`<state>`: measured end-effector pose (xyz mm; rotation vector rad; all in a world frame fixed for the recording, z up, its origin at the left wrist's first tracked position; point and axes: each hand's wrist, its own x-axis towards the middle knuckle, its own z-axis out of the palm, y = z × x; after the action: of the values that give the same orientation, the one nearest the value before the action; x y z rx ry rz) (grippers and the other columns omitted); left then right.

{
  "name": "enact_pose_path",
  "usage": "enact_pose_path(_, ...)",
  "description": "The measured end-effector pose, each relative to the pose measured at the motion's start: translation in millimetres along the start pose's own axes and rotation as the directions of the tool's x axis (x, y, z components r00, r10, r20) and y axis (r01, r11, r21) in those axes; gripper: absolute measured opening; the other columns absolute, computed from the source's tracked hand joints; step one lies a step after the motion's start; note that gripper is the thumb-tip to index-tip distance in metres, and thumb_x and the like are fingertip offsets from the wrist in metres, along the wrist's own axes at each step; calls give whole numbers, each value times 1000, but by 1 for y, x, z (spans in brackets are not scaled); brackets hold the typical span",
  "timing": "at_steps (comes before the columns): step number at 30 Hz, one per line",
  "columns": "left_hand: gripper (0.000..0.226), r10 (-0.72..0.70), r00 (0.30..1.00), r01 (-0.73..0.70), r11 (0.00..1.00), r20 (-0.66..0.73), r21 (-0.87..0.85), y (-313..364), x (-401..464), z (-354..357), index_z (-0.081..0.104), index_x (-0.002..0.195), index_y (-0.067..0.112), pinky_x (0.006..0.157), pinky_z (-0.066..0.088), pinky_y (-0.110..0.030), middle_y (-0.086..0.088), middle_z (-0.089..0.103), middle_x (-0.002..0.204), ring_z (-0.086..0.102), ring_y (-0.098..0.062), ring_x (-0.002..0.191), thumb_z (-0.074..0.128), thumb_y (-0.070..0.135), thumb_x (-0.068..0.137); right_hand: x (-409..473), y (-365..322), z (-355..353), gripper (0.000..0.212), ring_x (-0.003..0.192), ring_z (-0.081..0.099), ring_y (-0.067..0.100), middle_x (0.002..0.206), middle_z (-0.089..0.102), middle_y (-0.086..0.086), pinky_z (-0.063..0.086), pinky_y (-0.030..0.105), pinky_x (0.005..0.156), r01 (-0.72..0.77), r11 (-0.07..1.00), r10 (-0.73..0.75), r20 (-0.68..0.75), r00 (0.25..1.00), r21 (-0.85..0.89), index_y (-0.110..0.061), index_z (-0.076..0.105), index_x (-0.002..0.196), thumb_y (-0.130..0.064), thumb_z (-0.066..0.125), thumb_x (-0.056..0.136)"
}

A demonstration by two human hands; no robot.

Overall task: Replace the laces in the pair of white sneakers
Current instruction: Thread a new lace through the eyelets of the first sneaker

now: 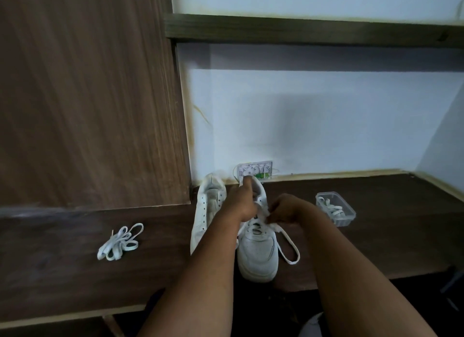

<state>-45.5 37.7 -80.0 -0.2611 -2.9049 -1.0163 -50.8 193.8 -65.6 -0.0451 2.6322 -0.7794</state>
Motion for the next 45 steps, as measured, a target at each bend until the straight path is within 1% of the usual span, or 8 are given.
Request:
enact_pose_path(4, 45, -5, 1000, 5, 999, 5, -42, -2, 3, 4, 48, 131, 17, 94, 48, -33, -1, 63, 126, 57, -21, 117, 63, 25, 90, -20, -1, -23, 20, 44, 39, 17, 55, 49, 7, 36, 23, 47, -139, 977, 171, 206, 963, -161, -8, 63, 68, -19, 62, 85)
enact_pose_path(9, 25, -178, 982, 162, 966, -61, -201, 11, 3, 5, 67, 101, 20, 69, 47, -28, -3, 70, 93, 65, -20, 85, 50, 38, 95, -13, -6, -45, 8, 79, 63, 20, 89, 67, 5, 47, 24, 63, 490, 572, 196, -690, 697, 658, -15, 63, 95, -19, 63, 88)
enact_pose_path(11, 24, -369, 929, 293, 761, -14, -579, 17, 3, -1, 62, 87, 18, 55, 42, -25, -3, 63, 75, 57, -16, 64, 44, 29, 97, -8, -8, -43, 31, 109, 54, 14, 127, 54, 1, 47, 26, 86, 659, 481, 63, -773, 631, 578, -28, 52, 119, -18, 62, 91)
enact_pose_path(16, 25, -600, 796, 134, 50, 78, -990, 12, 6, -31, 51, 75, 14, 39, 27, -18, 0, 50, 64, 42, -7, 39, 44, 20, 98, 6, 7, -20, 19, 99, 62, 19, 112, 67, 7, 48, 26, 88, 305, 945, -205, -518, 831, 115, -16, 66, 106, -19, 65, 88)
enact_pose_path(21, 17, -536, 751, 154, 709, -385, -688, 1, 6, -36, 54, 109, 16, 75, 45, -30, -4, 64, 105, 61, -25, 92, 53, 21, 93, -2, -4, 7, 55, 55, 59, 20, 70, 69, 10, 47, 25, 55, 51, 995, -39, -128, 991, 88, 1, 70, 80, -51, 55, 90)
enact_pose_path(25, 4, -222, 931, 145, 954, -291, -264, 4, -5, -23, 61, 84, 22, 72, 45, -24, 4, 67, 90, 61, -16, 85, 62, 20, 87, -9, -13, 13, 48, 35, 43, 13, 59, 62, 9, 35, 17, 38, 4, 975, 34, -164, 986, 223, -3, 65, 66, -47, 66, 84)
enact_pose_path(35, 36, -294, 945, 279, 954, -142, -113, 15, -11, -7, 62, 118, 6, 73, 40, -25, -12, 67, 114, 62, -27, 107, 58, 26, 89, -16, -25, 11, 29, 38, 39, 13, 43, 52, 2, 30, 16, 38, -36, 953, 75, -118, 990, 301, -3, 63, 66, -27, 70, 80)
enact_pose_path(45, 12, -348, 937, 322, 837, 22, -442, 4, -10, -5, 57, 77, 12, 80, 59, -44, -13, 70, 82, 72, -30, 80, 64, 21, 78, -17, 0, 3, 26, 48, 32, 14, 55, 42, 2, 23, 21, 49, -197, 855, 157, 122, 980, 480, -16, 52, 59, -26, 59, 82)
